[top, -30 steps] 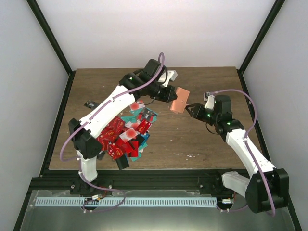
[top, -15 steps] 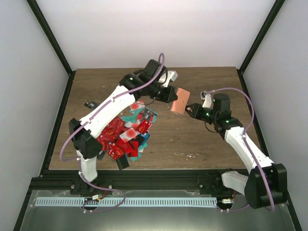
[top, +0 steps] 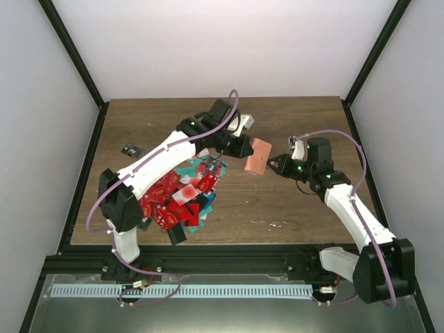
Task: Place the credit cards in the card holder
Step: Open the card holder at the center of the board.
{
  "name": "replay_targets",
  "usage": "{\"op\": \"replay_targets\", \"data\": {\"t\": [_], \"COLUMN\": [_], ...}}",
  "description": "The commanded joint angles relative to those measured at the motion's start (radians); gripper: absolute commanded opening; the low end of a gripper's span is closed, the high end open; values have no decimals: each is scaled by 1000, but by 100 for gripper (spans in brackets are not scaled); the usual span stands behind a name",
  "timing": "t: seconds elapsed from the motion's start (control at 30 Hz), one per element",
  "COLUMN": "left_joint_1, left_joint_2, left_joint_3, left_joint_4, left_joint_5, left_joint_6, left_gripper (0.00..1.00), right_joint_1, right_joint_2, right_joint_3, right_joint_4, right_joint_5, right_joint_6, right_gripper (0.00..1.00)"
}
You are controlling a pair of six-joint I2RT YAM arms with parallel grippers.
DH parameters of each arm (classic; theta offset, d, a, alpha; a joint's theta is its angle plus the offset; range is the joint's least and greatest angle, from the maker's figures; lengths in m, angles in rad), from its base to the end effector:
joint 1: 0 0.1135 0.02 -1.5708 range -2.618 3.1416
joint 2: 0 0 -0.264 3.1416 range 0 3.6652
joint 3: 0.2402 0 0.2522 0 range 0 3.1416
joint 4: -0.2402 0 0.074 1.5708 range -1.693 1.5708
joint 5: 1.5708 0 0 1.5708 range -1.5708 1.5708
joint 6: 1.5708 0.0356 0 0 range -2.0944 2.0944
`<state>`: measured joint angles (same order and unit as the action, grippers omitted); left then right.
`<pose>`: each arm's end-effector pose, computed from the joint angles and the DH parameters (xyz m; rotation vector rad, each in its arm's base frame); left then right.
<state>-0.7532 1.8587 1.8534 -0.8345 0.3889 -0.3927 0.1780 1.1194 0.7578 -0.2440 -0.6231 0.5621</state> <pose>0.2911 -0.2914 0.3457 0.6503 2.4896 -0.9570 0.2323 0.0629 0.2619 0.0562 2.2537 1.0887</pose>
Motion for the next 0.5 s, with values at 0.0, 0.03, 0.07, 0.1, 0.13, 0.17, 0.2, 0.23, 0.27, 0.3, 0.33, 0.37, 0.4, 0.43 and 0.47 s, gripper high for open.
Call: {"op": "replay_targets", "data": {"t": [0.0, 0.03, 0.07, 0.1, 0.13, 0.17, 0.2, 0.23, 0.27, 0.3, 0.33, 0.37, 0.4, 0.43, 0.47], "left_joint_1": [-3, -4, -3, -4, -4, -4, -4, -3, -4, -4, -3, -5, -6, -7, -6], "left_joint_2": [-26, -24, -18, -11, -5, 3, 12, 20, 29, 39, 49, 60, 68, 78, 87], "left_joint_3": [-139, -173, -207, -236, -270, -304, -333, -364, -390, -415, -433, -449, -464, -477, -485], "left_joint_4": [117, 141, 165, 187, 211, 236, 256, 281, 303, 319, 336, 349, 361, 371, 377], "left_joint_5": [54, 65, 76, 87, 100, 112, 122, 132, 139, 147, 154, 160, 165, 169, 172], "left_joint_6": [-23, -23, -25, -27, -29, -32, -34, -39, -45, -48, -53, -57, -59, -60, -60], "left_gripper": [4, 4, 4, 4, 4, 4, 4, 4, 4, 4, 4, 4, 4, 6, 10], "right_joint_1": [-5, -5, -5, -5, -5, -5, -5, -5, -5, -5, -4, -5, -5, -5, -5], "right_joint_2": [-22, -23, -25, -27, -30, -31, -33, -34, -37, -41, -46, -51, -55, -61, -66], "right_joint_3": [-36, -59, -80, -101, -122, -141, -156, -170, -182, -193, -200, -206, -210, -213, -215], "right_joint_4": [-127, -134, -140, -146, -150, -151, -155, -164, -167, -170, -178, -188, -196, -203, -210], "right_joint_5": [2, -1, -4, -3, -5, -11, -17, -19, -22, -24, -21, -17, -14, -14, -15], "right_joint_6": [10, 13, 16, 24, 32, 39, 47, 51, 55, 57, 60, 58, 57, 55, 53], "right_gripper": [1, 1, 1, 1, 1, 1, 1, 1, 1, 1, 1, 1, 1, 1, 1]}}
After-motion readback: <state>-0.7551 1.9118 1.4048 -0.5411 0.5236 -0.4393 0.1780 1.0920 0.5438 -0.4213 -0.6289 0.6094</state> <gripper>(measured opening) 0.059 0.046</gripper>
